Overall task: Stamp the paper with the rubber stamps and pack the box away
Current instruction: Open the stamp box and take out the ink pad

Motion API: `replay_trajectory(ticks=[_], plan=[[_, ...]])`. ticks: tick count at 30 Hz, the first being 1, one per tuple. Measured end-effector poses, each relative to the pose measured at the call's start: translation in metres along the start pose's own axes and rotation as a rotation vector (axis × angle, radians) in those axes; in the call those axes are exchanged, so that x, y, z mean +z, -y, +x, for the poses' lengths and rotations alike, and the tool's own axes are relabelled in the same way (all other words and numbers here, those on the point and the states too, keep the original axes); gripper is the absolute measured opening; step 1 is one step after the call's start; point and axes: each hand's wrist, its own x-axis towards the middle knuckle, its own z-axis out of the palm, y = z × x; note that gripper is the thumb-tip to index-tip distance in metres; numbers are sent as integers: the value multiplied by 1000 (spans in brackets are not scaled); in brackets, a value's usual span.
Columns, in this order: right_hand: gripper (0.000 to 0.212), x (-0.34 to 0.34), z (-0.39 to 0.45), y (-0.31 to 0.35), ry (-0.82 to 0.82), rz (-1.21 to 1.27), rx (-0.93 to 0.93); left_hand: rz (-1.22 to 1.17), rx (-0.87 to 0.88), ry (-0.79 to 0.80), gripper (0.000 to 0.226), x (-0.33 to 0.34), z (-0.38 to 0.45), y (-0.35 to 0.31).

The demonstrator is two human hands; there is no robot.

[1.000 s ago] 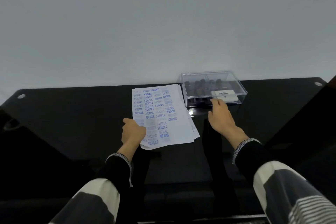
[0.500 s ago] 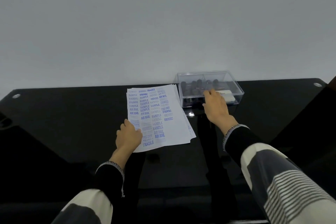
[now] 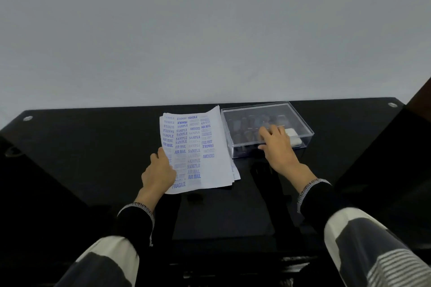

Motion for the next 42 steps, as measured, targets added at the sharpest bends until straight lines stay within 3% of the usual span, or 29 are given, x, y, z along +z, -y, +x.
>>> replay_trajectory(ticks=[6, 8, 10, 12, 15, 17, 21, 24, 27, 29, 31, 38, 42], plan=[[13, -12, -58, 18, 6, 36, -18, -9, -32, 27, 47, -10, -27, 16], [9, -15, -70, 22, 12, 68, -41, 29, -74, 11, 59, -14, -37, 19], [9, -18, -79, 22, 19, 135, -68, 164, -117, -74, 76, -15, -47, 18], [17, -23, -82, 20, 28, 214, -71, 230, -84, -212, 78, -13, -56, 11], [30, -35, -84, 11, -6, 253, 18, -26, 176, -316, 49, -3, -64, -10], [30, -41, -85, 0, -53, 236, 87, -260, 398, -230, 31, 4, -70, -32], [26, -44, -94, -21, -63, 189, 190, -344, 694, -71, 33, 18, -80, -69], [38, -41, -102, -28, -73, 223, 248, -230, 660, -27, 38, 35, -77, -81], [52, -34, -110, -37, -168, 329, 371, -312, 660, -117, 22, 45, -78, -86], [61, -28, -115, -43, -182, 506, 473, -397, 654, -167, 5, 45, -78, -89], [68, -25, -117, -45, -169, 720, 555, -469, 601, -147, 11, 42, -76, -91], [43, -18, -108, -57, -196, 839, 542, -663, 542, -233, 13, 3, -56, -120], [45, -9, -109, -72, -163, 828, 495, -712, 535, -271, 8, -14, -23, -144]])
